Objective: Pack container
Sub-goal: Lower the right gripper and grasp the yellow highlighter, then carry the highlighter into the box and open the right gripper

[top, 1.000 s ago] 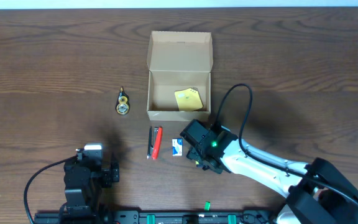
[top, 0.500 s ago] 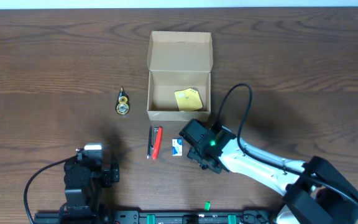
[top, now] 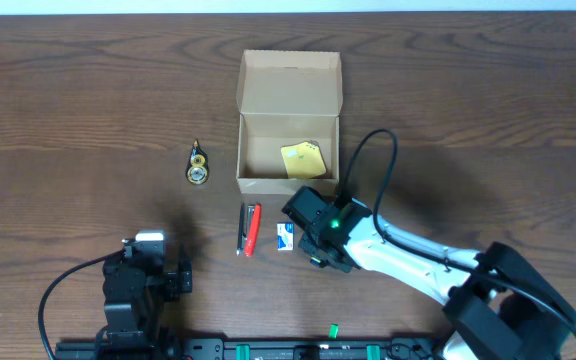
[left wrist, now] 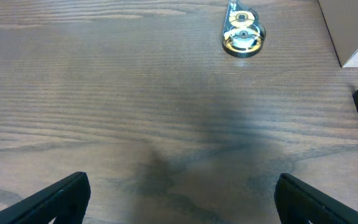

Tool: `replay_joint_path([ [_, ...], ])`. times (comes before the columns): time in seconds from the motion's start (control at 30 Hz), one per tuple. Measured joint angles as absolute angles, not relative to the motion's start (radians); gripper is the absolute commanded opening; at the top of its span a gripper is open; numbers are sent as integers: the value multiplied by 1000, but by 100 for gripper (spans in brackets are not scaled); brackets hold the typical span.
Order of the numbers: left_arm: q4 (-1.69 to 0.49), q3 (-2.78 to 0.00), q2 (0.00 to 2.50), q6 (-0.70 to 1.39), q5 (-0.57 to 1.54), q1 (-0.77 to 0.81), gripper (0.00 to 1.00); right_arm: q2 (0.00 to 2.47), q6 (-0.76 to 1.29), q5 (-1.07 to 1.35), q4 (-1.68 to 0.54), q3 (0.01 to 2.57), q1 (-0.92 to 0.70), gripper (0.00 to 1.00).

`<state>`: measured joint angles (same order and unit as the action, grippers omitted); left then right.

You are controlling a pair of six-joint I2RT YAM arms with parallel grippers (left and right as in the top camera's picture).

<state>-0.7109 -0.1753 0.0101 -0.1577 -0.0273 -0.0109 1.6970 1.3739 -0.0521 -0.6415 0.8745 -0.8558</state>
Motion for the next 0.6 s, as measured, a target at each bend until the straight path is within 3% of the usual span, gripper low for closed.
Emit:
replay_joint_path([
  [0.37,-711,-175,10,-158,-27,-11,96,1714,1354,-43,-926,936,-899,14],
  [0.6,-711,-175,10,-158,-27,-11,96,1572,1351,-69,-1026,1008,-986,14],
])
